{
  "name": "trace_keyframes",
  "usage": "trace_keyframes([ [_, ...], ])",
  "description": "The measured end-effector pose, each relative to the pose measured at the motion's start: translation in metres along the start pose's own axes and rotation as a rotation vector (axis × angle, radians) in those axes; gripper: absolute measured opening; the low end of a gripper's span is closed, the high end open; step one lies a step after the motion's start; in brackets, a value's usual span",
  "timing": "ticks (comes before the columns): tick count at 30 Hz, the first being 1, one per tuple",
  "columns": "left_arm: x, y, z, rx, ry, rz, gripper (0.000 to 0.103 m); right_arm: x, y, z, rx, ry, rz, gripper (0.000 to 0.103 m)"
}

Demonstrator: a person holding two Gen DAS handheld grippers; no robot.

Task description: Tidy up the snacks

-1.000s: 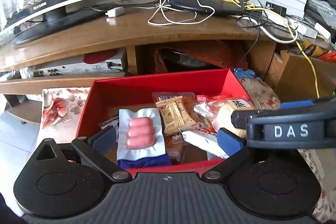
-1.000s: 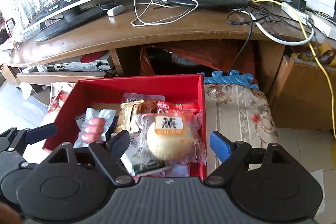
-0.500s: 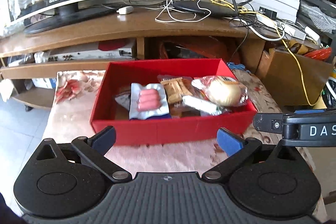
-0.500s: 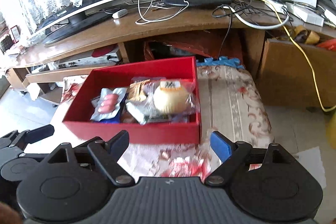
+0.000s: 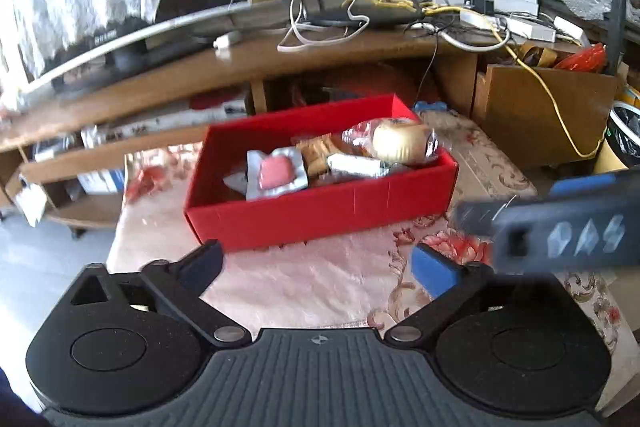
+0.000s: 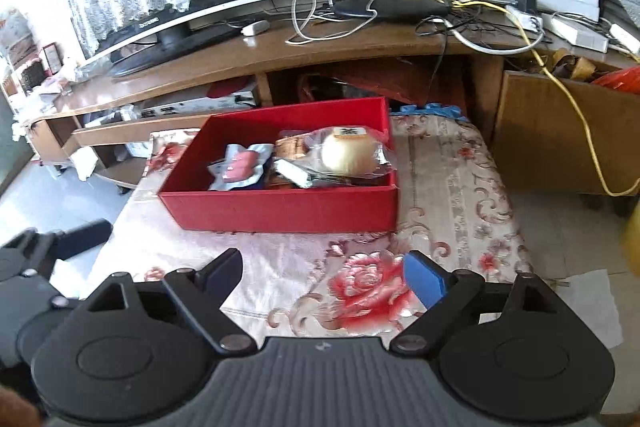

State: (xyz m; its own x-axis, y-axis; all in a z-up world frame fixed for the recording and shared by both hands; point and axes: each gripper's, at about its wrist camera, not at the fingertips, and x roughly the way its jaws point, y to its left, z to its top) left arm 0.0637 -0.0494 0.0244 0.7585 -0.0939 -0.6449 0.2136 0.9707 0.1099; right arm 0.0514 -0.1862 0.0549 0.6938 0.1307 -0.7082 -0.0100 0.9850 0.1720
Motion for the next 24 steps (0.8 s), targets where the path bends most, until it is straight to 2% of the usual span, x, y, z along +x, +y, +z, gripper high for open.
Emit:
trace_keyframes([
  [4, 0.005, 0.014, -0.001, -0.067, 0.012, -0.001, 0.103, 0.002, -0.019, 0.002, 0.051, 0.003, -0.058, 0.087],
  [9, 0.016, 0.033, -0.006, -0.197, 0.078, -0.037, 0.103, 0.011, -0.013, -0.007, -0.006, 0.056, -0.081, 0.087],
  [11, 0.013, 0.031, -0.007, -0.194, 0.068, -0.046, 0.103, 0.013, -0.012, -0.008, -0.012, 0.060, -0.076, 0.087],
  [14, 0.009, 0.027, -0.009, -0.176, 0.045, -0.016, 0.103, 0.015, -0.011, -0.008, -0.012, 0.071, -0.076, 0.087],
  [24, 0.009, 0.027, -0.009, -0.164, 0.034, 0.000, 0.103, 0.017, -0.013, -0.008, -0.004, 0.085, -0.061, 0.087],
])
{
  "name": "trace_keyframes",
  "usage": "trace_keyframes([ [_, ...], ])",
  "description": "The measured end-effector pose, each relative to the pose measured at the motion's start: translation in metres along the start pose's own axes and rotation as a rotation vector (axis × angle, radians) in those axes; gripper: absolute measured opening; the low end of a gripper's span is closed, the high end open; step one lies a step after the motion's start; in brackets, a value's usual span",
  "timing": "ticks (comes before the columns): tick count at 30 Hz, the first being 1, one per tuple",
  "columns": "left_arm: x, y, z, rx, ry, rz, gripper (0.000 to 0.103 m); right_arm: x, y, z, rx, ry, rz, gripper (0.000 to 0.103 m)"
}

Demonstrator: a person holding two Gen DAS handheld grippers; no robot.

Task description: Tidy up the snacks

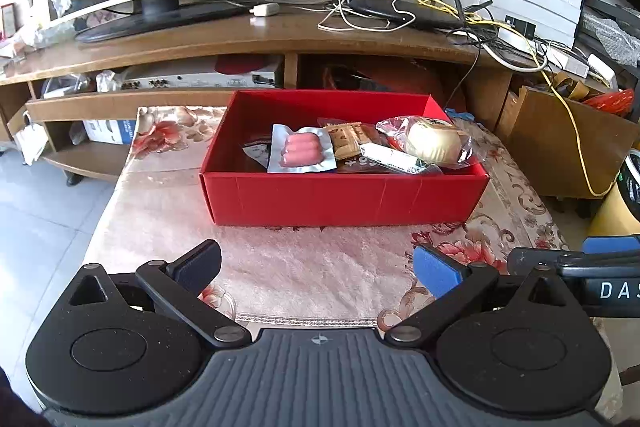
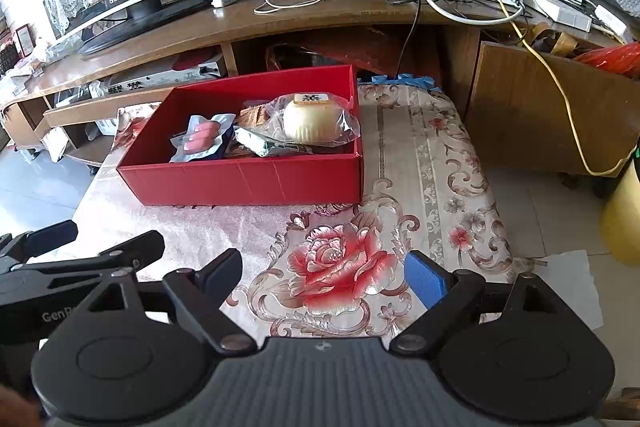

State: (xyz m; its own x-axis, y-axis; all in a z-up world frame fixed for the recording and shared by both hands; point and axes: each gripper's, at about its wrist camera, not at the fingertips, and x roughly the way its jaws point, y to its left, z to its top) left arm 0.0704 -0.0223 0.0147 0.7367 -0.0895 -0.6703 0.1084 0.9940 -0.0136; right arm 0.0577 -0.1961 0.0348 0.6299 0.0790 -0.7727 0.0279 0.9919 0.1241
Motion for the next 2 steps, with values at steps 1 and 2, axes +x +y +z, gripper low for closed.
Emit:
trace_keyframes([
  [1, 0.0005, -0.0007, -0.0001, 0.011, -0.001, 0.012, 0.103, 0.0000, 0.0002, 0.0001, 0.000, 0.000, 0.000, 0.087],
  [2, 0.0008, -0.0016, -0.0004, 0.020, -0.002, 0.025, 0.103, 0.0002, 0.0001, 0.0002, 0.001, -0.001, 0.000, 0.087],
])
